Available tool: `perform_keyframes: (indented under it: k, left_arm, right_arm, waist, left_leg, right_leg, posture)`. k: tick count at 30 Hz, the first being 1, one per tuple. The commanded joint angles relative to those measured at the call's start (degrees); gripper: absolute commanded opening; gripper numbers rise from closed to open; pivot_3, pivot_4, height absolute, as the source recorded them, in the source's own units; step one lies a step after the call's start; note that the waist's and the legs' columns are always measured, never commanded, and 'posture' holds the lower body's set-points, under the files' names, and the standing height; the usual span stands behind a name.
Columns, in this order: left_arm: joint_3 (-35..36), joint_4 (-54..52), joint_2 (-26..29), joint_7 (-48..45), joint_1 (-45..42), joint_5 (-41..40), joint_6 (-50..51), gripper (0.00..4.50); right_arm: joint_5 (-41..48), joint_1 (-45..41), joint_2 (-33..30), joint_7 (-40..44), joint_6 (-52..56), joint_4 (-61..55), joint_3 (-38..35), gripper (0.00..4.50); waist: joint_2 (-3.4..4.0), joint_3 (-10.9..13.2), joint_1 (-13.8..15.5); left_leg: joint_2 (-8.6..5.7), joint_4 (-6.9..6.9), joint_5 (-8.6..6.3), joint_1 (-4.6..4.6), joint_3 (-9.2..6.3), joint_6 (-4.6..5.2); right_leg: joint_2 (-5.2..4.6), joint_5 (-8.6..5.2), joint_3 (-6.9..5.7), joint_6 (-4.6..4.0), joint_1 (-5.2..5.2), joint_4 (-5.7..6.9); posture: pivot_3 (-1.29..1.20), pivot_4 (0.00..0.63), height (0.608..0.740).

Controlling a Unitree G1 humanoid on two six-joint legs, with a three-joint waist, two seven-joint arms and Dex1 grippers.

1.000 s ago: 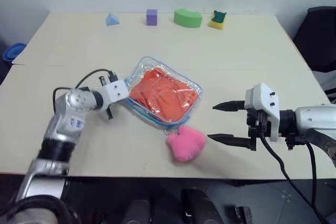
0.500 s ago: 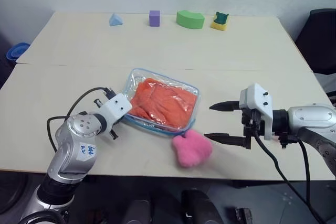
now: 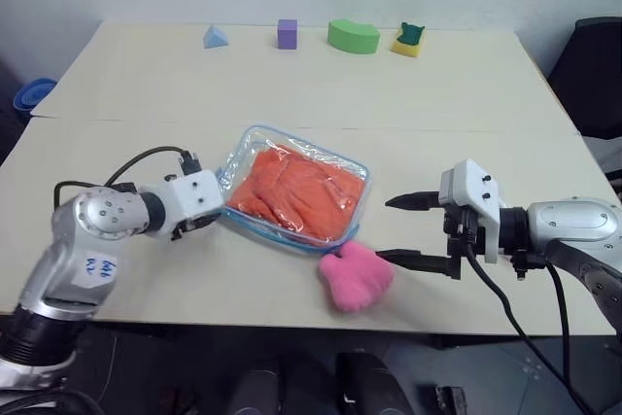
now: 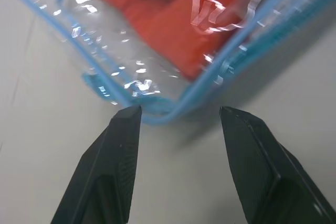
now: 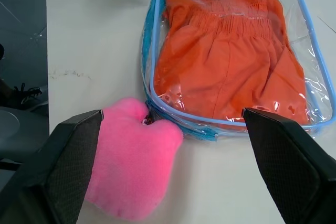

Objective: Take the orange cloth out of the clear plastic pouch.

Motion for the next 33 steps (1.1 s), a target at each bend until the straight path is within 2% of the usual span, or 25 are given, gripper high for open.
perform_keyframes:
  k: [1, 5, 9, 14, 17, 23, 27, 31, 33]
  left_arm:
    - [-0.14, 9.43, 1.99, -2.18, -3.84, -1.22, -15.82, 2.52]
    - [-4.55, 24.71, -1.34, -1.6, -13.36, 0.75, -29.24, 2.52]
    - [-8.57, 37.02, -5.68, -1.32, -19.91, 3.04, -38.43, 2.52]
    - [-10.61, 43.73, -9.42, -4.83, -22.4, 1.82, -41.46, 2.52]
    - [-10.18, 43.68, -10.0, -6.58, -22.25, 0.63, -41.4, 1.94]
    - [-9.11, 39.46, -10.03, -9.72, -19.58, -2.52, -38.65, 0.14]
    - [-7.29, 30.41, -9.76, -9.42, -14.71, -4.64, -28.64, 0.04]
    - [-4.27, 13.58, -10.32, -2.01, -7.4, -1.09, -6.62, 0.04]
    - [-2.84, 3.39, -11.72, 1.32, -3.83, -0.46, 7.8, 0.04]
  right_arm:
    - [-0.25, -1.0, 0.29, -0.04, -1.28, -0.47, -1.79, 4.41]
    - [-0.52, -1.45, 0.42, -0.07, -1.36, -0.25, -1.41, 4.41]
    - [-0.17, -1.45, 0.61, -0.65, -0.88, -0.9, -1.5, 4.41]
    - [0.58, -0.95, 0.08, -0.95, -0.19, -1.82, -2.27, 4.41]
    - [0.72, -0.66, -0.29, -0.97, 0.12, -1.68, -2.92, 4.41]
    - [0.87, -0.23, -0.15, -1.32, 0.52, -2.04, -3.14, 4.41]
    - [0.45, -0.51, 0.26, -1.86, 0.47, -1.73, -2.77, 4.41]
    - [0.61, -0.12, 0.67, -3.04, 0.63, -2.35, -2.97, 4.41]
    - [0.78, 0.54, 0.62, -3.52, 0.71, -2.86, -3.34, 4.41]
  waist:
    - [0.0, 0.0, -0.01]
    - [0.0, 0.0, 0.66]
    - [0.0, 0.0, 0.67]
    - [0.0, 0.0, 0.56]
    - [0.0, 0.0, 0.56]
    - [0.0, 0.0, 0.56]
    - [0.0, 0.0, 0.53]
    - [0.0, 0.0, 0.35]
    - [0.0, 0.0, 0.39]
  left_leg:
    - [0.0, -0.01, 0.0, 0.0, 0.0, 0.0]
    - [-0.02, 0.04, -0.03, -0.01, 0.02, 0.06]
    - [-0.1, 0.08, -0.04, -0.04, 0.03, 0.09]
    - [-0.1, 0.07, -0.04, -0.08, 0.03, 0.09]
    - [-0.1, 0.08, -0.04, -0.07, 0.03, 0.09]
    - [-0.1, 0.11, -0.04, -0.07, 0.02, 0.09]
    - [-0.1, 0.1, -0.04, -0.08, 0.02, 0.09]
    - [-0.08, 0.08, -0.04, -0.07, 0.0, 0.09]
    - [-0.08, 0.08, -0.05, -0.07, -0.01, 0.1]
  right_leg:
    - [0.0, 0.0, -0.01, 0.0, 0.0, 0.0]
    - [0.0, 0.0, -0.04, 0.0, 0.03, -0.01]
    - [-0.03, 0.01, -0.05, 0.02, 0.02, 0.07]
    - [0.0, 0.01, -0.06, 0.02, -0.02, 0.21]
    - [-0.01, 0.01, -0.05, 0.02, -0.02, 0.22]
    - [-0.02, 0.01, -0.05, 0.03, -0.01, 0.23]
    - [-0.02, 0.01, -0.03, 0.03, -0.01, 0.23]
    - [-0.03, 0.01, 0.0, 0.03, -0.01, 0.25]
    - [-0.02, 0.01, 0.0, 0.03, 0.0, 0.27]
  posture:
    - [0.0, 0.15, 0.74]
    - [0.0, 0.15, 0.74]
    - [0.0, 0.15, 0.74]
    - [0.0, 0.15, 0.74]
    - [0.0, 0.15, 0.74]
    - [0.0, 0.15, 0.74]
    - [0.0, 0.15, 0.74]
    - [0.0, 0.15, 0.74]
    - [0.0, 0.15, 0.74]
